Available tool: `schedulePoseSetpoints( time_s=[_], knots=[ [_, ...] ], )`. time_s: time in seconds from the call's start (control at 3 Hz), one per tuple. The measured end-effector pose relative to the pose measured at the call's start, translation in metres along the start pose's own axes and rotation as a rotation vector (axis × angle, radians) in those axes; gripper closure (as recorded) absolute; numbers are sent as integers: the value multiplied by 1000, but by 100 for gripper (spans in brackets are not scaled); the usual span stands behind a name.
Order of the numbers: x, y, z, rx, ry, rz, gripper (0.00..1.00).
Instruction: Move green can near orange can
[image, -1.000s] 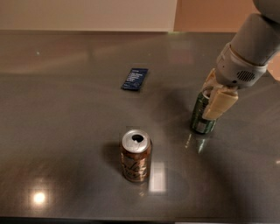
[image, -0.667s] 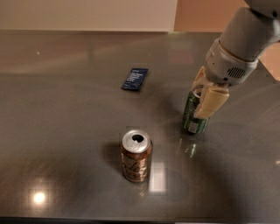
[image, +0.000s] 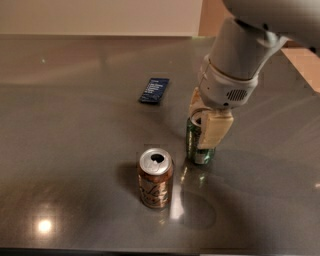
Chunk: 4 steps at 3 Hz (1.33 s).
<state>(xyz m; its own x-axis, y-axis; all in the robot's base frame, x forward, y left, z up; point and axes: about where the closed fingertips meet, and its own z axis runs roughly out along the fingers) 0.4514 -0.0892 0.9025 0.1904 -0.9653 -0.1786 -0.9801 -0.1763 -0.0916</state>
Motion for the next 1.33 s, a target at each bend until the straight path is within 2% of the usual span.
schedulePoseSetpoints(
  time_s=[0.33,0.67,1.0,1.33],
  knots=[
    [-22,18,15,-24,33,-113,100],
    [-30,25,16,-33,33,-150,100],
    [-30,25,15,-33,32,-150,83],
    [-40,33,16,-24,-7,-179,60]
  ],
)
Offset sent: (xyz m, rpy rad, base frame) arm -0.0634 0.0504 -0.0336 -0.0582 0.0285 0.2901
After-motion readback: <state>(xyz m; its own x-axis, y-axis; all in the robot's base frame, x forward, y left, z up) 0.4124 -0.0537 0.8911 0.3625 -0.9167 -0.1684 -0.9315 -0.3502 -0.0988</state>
